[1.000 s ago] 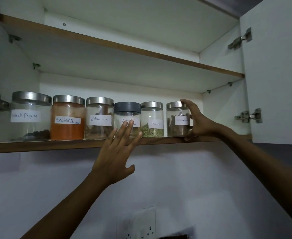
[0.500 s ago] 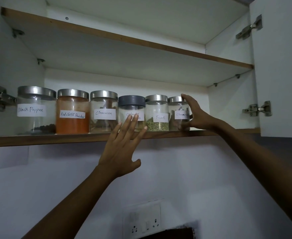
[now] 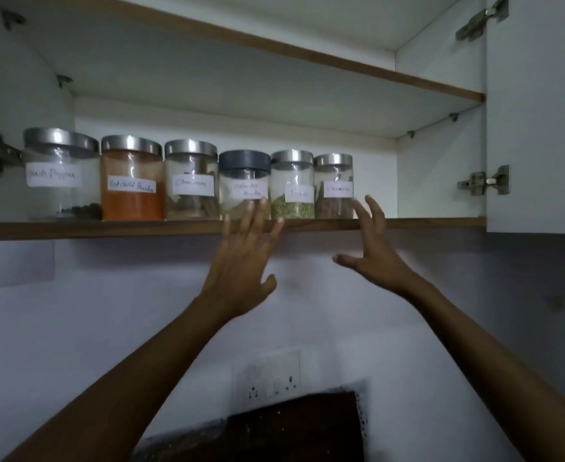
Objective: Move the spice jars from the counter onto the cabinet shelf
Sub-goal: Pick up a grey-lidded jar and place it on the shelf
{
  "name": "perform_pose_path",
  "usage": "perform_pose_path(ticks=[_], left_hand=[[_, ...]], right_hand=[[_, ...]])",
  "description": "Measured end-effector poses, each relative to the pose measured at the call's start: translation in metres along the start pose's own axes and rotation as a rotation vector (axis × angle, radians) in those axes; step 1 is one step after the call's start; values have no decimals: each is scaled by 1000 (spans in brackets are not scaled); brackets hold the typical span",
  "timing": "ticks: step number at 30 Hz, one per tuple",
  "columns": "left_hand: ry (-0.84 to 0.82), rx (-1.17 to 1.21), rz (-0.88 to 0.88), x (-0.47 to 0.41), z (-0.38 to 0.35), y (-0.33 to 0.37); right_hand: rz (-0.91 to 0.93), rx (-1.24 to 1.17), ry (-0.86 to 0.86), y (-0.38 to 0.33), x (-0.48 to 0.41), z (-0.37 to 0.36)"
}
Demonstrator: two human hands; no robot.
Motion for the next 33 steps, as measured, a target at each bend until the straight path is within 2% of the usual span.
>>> perform_pose_path(ticks=[5, 12, 18, 22, 27, 33], left_hand=[[-11, 197, -175, 46, -30, 83], [-229, 356, -222, 115, -103, 162], [-533, 370, -253, 183, -159, 213], [-775, 515, -301, 234, -196, 243], [-1110, 572, -253, 302, -235, 272], [-1311, 688, -131, 350, -245, 296]], right_hand=[[56, 56, -38, 2, 68, -41], [-137, -47, -176, 44, 158, -110], [-223, -154, -456, 97, 242, -187], [-321, -165, -584, 122, 296, -230], [-503, -332, -736, 135, 357, -282], [-644, -475, -825, 133, 403, -324]])
Point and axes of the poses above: each hand's wrist, its own x-axis away from the middle knuckle, its own z-axis out of the back of the hand, y = z × x, the point moved 6 cm from there along -x, towards the middle knuckle, and after that the axes turned 10 degrees about -y, right-handed, at the moved point
